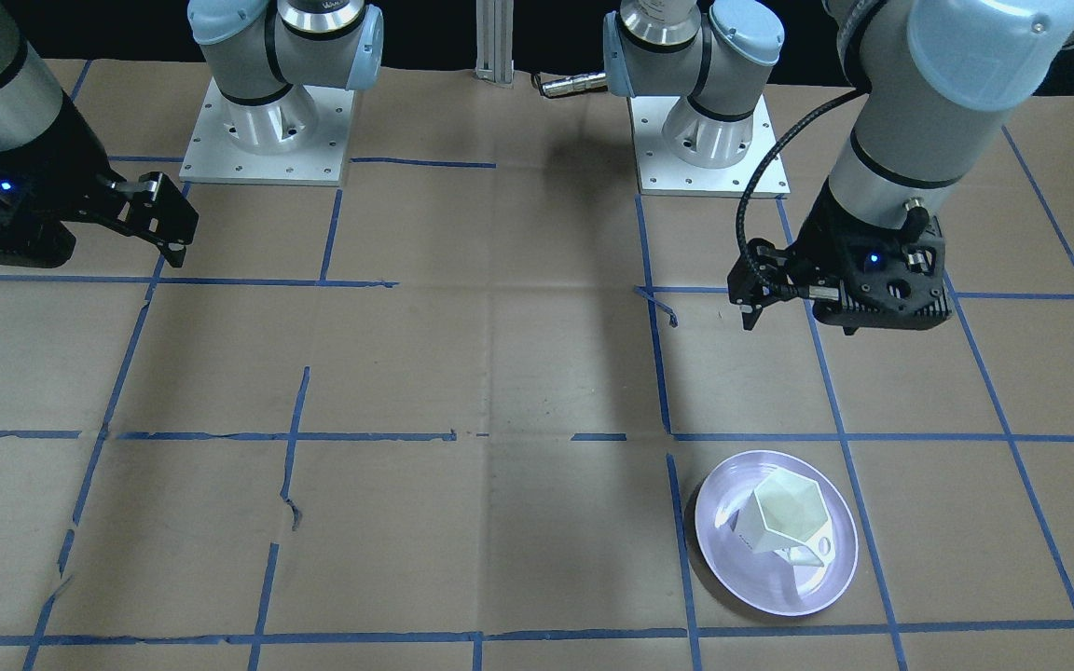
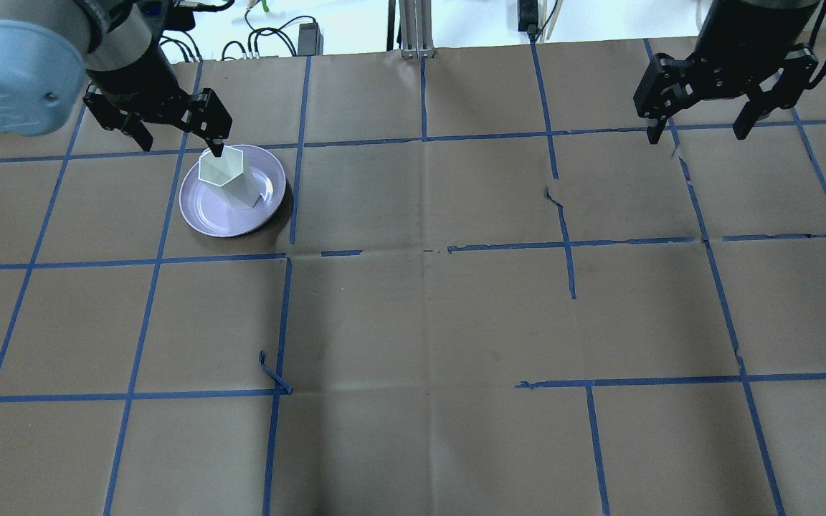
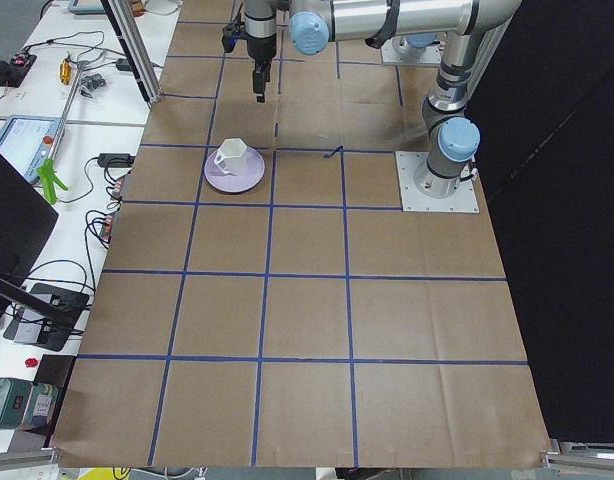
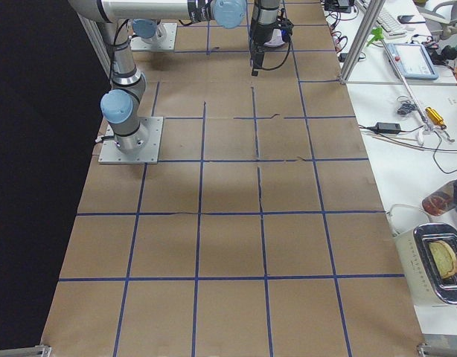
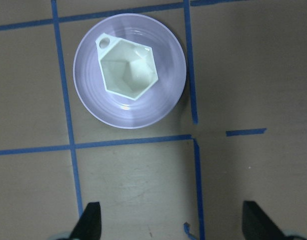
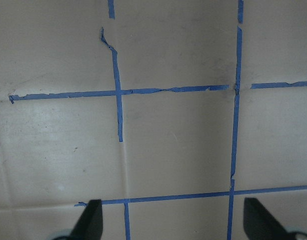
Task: Flip cup and place on plate
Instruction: 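Open the left gripper and raise it away from the mug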
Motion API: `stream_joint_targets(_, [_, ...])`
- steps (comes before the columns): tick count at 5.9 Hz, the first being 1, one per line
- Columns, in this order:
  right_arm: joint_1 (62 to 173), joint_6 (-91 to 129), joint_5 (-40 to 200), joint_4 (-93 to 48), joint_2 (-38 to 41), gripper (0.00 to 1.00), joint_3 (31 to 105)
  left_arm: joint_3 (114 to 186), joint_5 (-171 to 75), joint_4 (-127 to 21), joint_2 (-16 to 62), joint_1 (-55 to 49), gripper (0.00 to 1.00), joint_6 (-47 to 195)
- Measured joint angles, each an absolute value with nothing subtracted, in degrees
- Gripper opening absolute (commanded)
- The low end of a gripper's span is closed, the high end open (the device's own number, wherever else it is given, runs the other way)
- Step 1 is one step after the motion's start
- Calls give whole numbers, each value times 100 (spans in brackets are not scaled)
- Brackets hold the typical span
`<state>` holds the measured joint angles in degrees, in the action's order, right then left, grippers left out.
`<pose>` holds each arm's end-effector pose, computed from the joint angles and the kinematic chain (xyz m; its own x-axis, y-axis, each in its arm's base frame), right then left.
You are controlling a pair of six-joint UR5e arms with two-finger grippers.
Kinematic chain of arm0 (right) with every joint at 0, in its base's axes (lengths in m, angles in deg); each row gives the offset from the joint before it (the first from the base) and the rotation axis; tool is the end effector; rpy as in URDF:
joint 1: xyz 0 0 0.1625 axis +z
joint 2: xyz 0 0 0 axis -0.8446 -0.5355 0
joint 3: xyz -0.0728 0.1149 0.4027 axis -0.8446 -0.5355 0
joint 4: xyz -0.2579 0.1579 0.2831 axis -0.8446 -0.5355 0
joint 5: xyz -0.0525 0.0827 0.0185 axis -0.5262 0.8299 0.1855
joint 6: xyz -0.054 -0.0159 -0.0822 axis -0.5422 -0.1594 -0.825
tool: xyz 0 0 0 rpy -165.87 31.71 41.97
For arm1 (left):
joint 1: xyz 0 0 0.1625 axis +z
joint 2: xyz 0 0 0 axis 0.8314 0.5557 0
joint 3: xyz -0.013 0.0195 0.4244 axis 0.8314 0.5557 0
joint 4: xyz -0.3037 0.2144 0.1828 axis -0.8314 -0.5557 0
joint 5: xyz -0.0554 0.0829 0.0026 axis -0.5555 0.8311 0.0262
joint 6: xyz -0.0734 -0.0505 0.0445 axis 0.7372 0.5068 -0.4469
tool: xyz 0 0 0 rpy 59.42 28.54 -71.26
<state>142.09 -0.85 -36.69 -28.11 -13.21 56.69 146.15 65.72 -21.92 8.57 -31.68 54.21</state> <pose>0.0756 -0.5332 0.4971 -0.9975 0.0345 0.0610 0.0397 0.9956 0.0852 -0.1099 -0.5391 0.4723 -0.9977 0.0529 -0.0425 0.0541 0.9981 -0.0287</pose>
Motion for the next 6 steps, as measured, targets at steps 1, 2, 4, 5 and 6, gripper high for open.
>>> stream_joint_targets(1, [14209, -85, -3668, -2809, -1321, 100, 5669, 14510, 6495, -2473, 708, -3450, 100, 5879])
stream_joint_targets(2, [14209, -85, -3668, -2812, -1321, 100, 5669, 14368, 6487, -2721, 689, -3683, 100, 6143])
stream_joint_targets(4, [14209, -85, -3669, -2809, -1321, 100, 5669, 14324, 6497, -2938, 670, -3807, 100, 6257])
stream_joint_targets(5, [14209, -85, -3669, -2812, -1321, 100, 5669, 14343, 6483, -2935, 665, -3812, 100, 6250])
stream_joint_targets(6, [14209, -85, -3669, -2811, -1321, 100, 5669, 14349, 6470, -2929, 662, -3815, 100, 6237])
